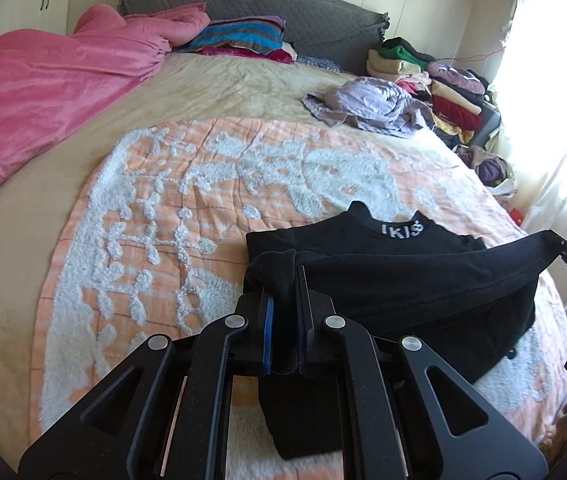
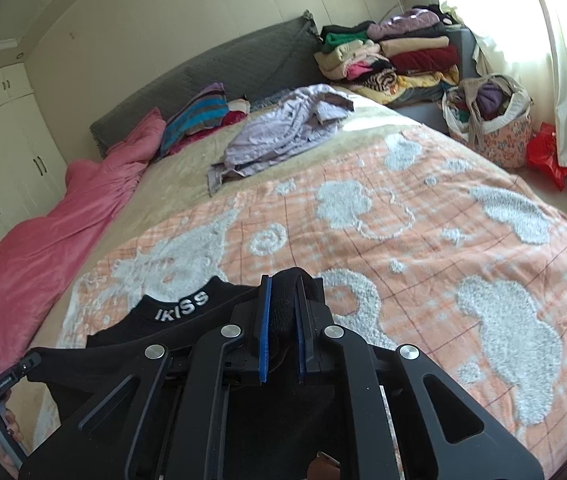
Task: Fold small clothes
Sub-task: 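Open both tools and release the folded hem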
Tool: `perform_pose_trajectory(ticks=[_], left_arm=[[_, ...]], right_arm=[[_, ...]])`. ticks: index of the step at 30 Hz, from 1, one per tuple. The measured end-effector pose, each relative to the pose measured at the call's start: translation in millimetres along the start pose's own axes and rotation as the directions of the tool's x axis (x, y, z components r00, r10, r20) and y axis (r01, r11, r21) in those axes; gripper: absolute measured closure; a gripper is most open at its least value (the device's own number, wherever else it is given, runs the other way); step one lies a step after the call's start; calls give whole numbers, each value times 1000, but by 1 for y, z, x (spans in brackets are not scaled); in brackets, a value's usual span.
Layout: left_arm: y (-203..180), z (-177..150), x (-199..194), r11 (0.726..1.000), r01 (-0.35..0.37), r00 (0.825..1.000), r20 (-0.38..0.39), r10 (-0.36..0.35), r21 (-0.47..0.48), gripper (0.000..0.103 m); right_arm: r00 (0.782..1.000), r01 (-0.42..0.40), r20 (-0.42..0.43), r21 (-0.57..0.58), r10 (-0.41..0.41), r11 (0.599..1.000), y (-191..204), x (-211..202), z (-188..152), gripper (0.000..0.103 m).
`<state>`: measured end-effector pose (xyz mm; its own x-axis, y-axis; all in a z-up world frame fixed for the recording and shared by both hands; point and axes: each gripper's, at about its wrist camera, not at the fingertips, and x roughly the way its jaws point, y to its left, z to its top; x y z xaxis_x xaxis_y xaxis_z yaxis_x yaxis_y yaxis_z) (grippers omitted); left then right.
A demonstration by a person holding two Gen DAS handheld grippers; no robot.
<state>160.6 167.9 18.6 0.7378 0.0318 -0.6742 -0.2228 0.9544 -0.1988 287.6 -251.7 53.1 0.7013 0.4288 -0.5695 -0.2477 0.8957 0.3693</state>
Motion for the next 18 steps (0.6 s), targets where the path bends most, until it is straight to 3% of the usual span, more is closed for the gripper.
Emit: perform_pose_trajectory(ticks=[3,6,7,9,13,17,18], left_arm=[[-2,-4,14,999,-23,1000,-4,24,22,100],[-5,-8,20,999,-39,999,-15,39,30,98],[-7,-10,21,998,-47,999,-12,47,40,93],[-13,-13,19,996,-65,998,0,65,59,84],[-22,-16,6,994,-72,997,43,68,82,70],[-34,-20,-6,991,-62,996,68,54,120,68],[-38,-22,-8,990,-47,997,61,39,135,68]], right_arm=[[999,19,-28,-11,-19,1000,-2,17,-7,93],[998,48,-27,-21,-48,999,-6,23,-13,70],[998,60,-18,-25,-60,998,-7,22,-14,61],[997,77,-7,-37,-77,996,-9,20,-16,52],[996,91,31,-97,-89,991,-4,7,-21,52],[997,73,51,-180,-65,981,10,-8,-28,53],[998,62,44,-194,-54,979,13,-9,-29,58]])
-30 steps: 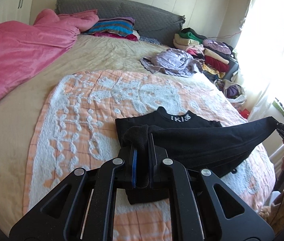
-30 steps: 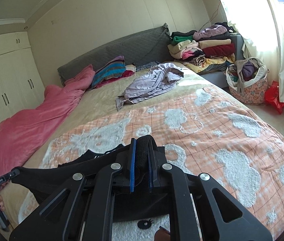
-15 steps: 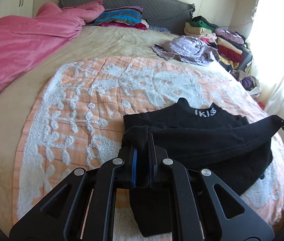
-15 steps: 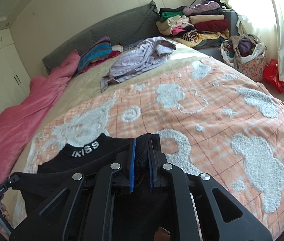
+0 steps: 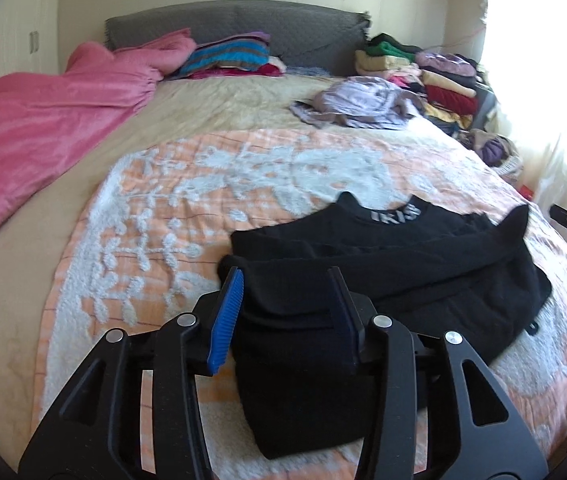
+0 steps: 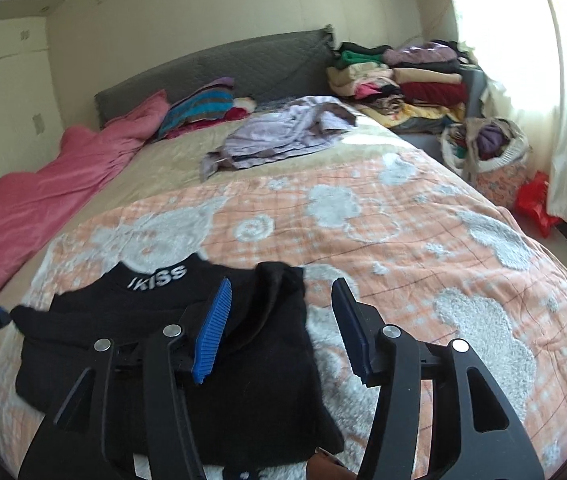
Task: Fold small clothes
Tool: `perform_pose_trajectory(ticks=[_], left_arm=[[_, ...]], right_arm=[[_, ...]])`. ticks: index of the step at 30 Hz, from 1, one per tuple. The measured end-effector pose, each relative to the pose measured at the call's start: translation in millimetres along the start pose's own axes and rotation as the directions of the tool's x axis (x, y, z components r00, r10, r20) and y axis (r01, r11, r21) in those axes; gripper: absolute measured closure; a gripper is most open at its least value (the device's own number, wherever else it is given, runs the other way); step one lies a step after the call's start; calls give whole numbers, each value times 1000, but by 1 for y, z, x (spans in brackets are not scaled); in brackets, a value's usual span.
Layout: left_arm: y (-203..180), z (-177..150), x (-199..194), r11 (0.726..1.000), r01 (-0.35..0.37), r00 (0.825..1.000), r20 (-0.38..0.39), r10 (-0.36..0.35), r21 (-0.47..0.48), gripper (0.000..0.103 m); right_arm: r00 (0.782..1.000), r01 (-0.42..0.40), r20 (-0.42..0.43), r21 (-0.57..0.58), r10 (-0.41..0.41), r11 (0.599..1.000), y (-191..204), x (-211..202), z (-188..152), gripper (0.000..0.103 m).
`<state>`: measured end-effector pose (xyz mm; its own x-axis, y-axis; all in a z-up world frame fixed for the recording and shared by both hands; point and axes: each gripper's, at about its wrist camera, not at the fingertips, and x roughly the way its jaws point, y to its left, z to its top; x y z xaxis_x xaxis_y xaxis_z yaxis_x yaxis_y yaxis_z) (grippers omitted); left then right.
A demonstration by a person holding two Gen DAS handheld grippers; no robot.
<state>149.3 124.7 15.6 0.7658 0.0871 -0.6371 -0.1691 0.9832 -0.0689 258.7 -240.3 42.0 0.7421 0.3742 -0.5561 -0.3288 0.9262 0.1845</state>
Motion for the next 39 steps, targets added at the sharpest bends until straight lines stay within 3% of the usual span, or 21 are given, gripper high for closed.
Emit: perform_pose_trajectory(ticks=[1,2,3,4,5,12,17,26,39], left_arm=[[-4,-1,-1,1000,9,1000,-6,-9,13,69],[-7,-3,-1,999,16,1000,-13,-15,27,76],[-12,-5,-1,999,23,999,-23,-22,45,82],[-17,-8,0,998,33,999,-36,-31,60,95],[-20,-11,1,996,43,998,-49,-39,72,99],[-42,-31,15,988,89,988,-134,-72,129,99],[-46,-41,36,986,89,979,-193,-61,140,99],[-43,-32,63,985,50,979,-202,-16,164,99],[1,7,93,996,-10,985,-169,26,93,91]], right_arm=[[1000,-24,-11,-29,24,999,6,-2,-1,73],[999,-41,-25,-55,39,998,12,-3,-3,79],[998,-49,-36,-72,47,996,16,-3,-4,83],[996,-69,-60,-103,63,992,23,-1,-7,85],[994,-85,-81,-127,75,988,29,2,-10,86],[962,-160,-250,-199,108,967,63,27,-36,86],[945,-129,-323,-238,46,963,73,46,-53,86],[949,-79,-315,-248,-3,966,67,74,-55,87],[960,-79,-277,-122,43,989,51,113,-16,86]])
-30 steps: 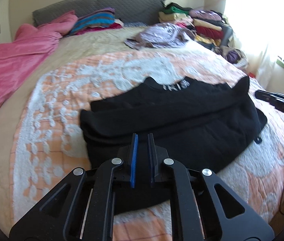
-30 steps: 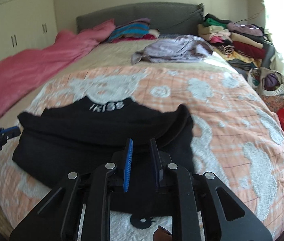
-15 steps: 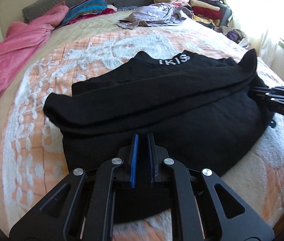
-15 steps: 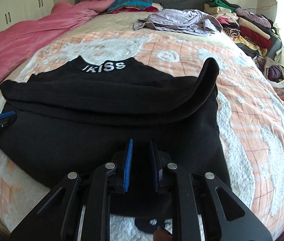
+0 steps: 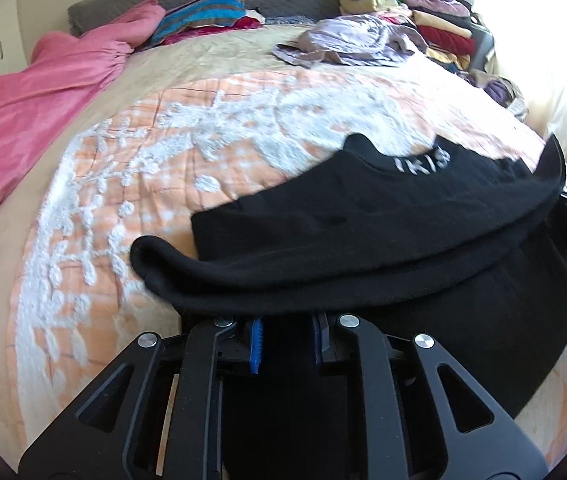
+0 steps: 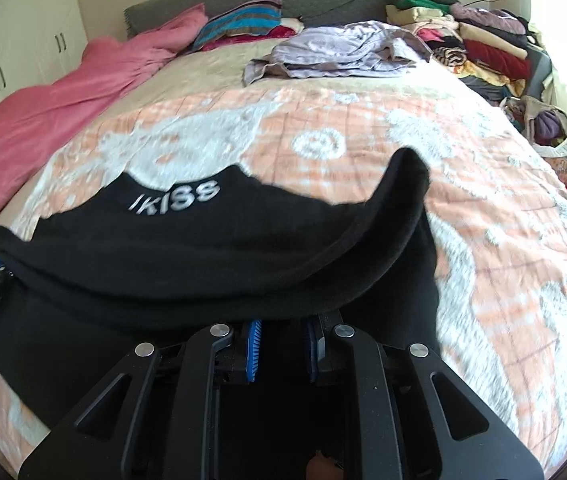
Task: Fold small clothes
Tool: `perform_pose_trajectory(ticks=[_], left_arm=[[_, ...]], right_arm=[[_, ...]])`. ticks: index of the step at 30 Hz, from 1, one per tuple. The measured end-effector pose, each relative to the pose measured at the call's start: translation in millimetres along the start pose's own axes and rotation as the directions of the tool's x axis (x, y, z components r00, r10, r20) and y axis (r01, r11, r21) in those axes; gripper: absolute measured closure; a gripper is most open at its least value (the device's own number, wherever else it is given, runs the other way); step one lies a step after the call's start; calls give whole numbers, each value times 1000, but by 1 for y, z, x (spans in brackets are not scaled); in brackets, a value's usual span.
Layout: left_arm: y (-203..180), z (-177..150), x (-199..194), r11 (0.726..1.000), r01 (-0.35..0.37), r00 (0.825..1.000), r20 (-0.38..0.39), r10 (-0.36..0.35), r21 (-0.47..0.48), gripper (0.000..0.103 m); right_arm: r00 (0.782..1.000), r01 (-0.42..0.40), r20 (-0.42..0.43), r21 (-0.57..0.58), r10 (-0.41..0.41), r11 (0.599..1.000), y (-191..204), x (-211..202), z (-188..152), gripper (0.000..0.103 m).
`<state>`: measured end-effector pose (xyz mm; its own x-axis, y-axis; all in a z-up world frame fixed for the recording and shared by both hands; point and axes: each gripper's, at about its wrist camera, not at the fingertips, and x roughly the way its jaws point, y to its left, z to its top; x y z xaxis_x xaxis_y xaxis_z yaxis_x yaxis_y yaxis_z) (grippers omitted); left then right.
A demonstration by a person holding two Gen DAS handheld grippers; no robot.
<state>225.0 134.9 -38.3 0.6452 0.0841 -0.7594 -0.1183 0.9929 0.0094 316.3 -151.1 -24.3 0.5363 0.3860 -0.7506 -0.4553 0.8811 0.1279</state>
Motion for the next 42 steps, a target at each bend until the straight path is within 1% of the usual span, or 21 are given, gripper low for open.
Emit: perform_pose_trajectory(ticks=[5,9,11,12,13,15,17,19,22,23,24,25,26,27,28,29,32,37,38,40,42], left_arm=[[15,16,-1,999,-44,998,36,44,-12,91],[36,23,-4,996,-40,998,48,44,-82,90],[44,23,-3,994,-37,998,41,42,-107,84],[48,23,-1,992,-33,999,34,37,-125,82],[52,22,0,989,-23,999,30,28,-146,78],[57,20,4,983,15,1000,18,-11,-185,74],[59,19,9,978,42,999,9,-41,-203,65],[57,17,15,977,55,998,-1,-56,-204,61],[52,15,21,980,55,998,-7,-58,-192,60],[51,14,21,981,52,999,-7,-54,-189,60],[50,14,22,981,48,999,-2,-49,-188,60],[49,14,22,982,42,999,4,-42,-184,64],[49,15,22,983,41,999,6,-40,-182,71],[49,15,21,984,40,999,11,-38,-176,73],[48,15,20,984,37,999,16,-35,-172,78],[48,16,18,985,33,999,22,-30,-168,86],[50,19,7,985,44,998,55,-35,-166,97],[57,30,-14,980,83,988,142,-57,-182,98],[59,32,-16,979,76,987,152,-47,-187,99],[61,32,-12,978,70,989,143,-42,-194,99],[63,28,-1,976,62,993,111,-40,-207,99]], right_arm=[[999,7,32,47,-9,999,-15,4,15,86],[997,27,73,82,-33,996,-26,2,23,86],[996,39,78,94,-46,995,-34,1,24,85],[995,44,81,103,-52,994,-38,0,24,84],[995,49,80,115,-59,992,-43,0,23,77],[995,54,73,130,-64,990,-50,1,21,70],[996,59,64,137,-68,989,-56,4,21,65],[994,84,56,129,-92,988,-56,6,21,53],[991,117,53,108,-124,987,-55,12,23,52],[992,112,48,110,-118,988,-56,14,23,52],[993,107,45,112,-112,988,-57,15,23,53],[993,101,42,113,-106,988,-58,17,22,64],[994,95,40,110,-100,989,-58,18,22,75],[995,93,38,106,-97,990,-58,18,21,88],[994,94,43,104,-99,990,-57,17,21,93],[994,89,49,104,-95,991,-57,15,21,94],[995,55,74,111,-63,992,-58,3,24,94],[990,-14,140,191,-13,982,-72,-18,33,95],[988,-22,155,215,-12,976,-76,-19,33,95],[988,-10,154,240,-28,971,-81,-15,31,95],[991,11,127,241,-43,970,-82,-4,28,95]])
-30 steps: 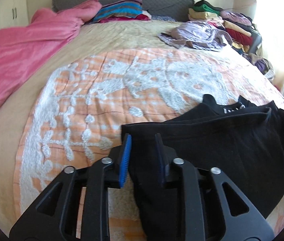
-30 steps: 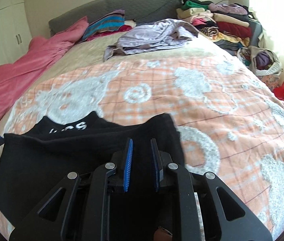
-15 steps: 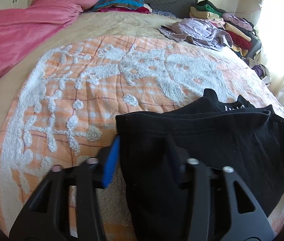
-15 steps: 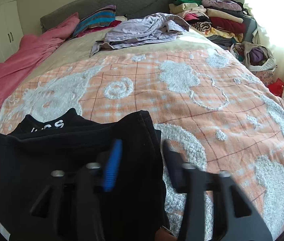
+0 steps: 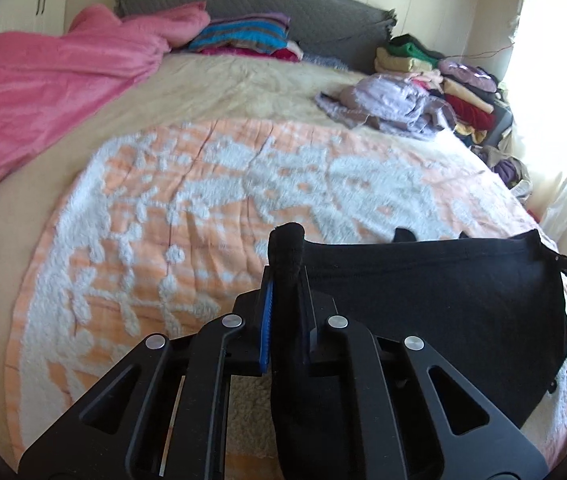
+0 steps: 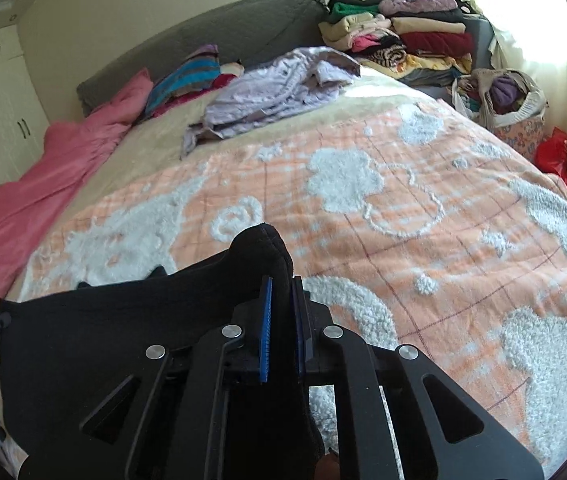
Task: Fold small clothes
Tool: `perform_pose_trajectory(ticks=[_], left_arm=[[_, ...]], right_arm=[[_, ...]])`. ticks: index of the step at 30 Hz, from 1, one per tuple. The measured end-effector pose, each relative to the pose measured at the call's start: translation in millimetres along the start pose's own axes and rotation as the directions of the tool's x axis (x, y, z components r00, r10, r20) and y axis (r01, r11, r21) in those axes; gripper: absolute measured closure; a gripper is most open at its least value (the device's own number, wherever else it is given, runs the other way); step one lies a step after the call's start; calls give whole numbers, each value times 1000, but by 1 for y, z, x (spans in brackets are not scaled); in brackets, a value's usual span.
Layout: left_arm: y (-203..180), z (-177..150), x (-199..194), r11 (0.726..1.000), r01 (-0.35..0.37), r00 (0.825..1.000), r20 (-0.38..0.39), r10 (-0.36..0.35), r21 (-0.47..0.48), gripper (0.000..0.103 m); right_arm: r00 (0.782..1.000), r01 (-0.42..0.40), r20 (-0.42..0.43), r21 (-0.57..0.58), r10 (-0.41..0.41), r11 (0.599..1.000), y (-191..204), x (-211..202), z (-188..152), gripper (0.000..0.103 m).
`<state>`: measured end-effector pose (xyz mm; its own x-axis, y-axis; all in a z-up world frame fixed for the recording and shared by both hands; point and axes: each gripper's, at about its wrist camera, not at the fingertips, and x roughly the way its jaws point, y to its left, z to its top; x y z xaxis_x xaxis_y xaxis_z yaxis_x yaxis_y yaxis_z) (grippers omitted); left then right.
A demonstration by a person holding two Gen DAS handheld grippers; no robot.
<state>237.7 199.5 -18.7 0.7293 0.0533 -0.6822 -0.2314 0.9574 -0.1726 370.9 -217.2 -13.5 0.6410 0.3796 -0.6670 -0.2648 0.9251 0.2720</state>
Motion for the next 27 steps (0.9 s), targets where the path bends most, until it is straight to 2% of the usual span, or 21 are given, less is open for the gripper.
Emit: perform_pose_trajectory(ticks=[4,9,17,20,24,27], left_arm=[[1,-11,18,999,-33,997,-64,33,5,98],[2,-15,17,999,-42,996,-74,42,-1,95],[2,-18,4,999,-37,995,-98,35,-24,87],[0,-21,-3,999,-22,994,-107,19,-28,81],[-6,-28,-18,1000,3,994,-112,-6,-20,80],[-10,-35,-30,1000,10,994,-109,-11,-8,70]], right_arm=[[997,53,-49,-19,-54,998,1,16,-10,94],[995,88,-40,-38,-90,995,2,16,-12,93],[994,96,-53,-36,-98,995,2,8,-17,70],[994,87,-57,-33,-89,996,2,3,-21,68],[995,75,-67,-22,-76,997,0,-12,-31,64],[996,64,-54,-22,-66,998,0,-29,-35,63]])
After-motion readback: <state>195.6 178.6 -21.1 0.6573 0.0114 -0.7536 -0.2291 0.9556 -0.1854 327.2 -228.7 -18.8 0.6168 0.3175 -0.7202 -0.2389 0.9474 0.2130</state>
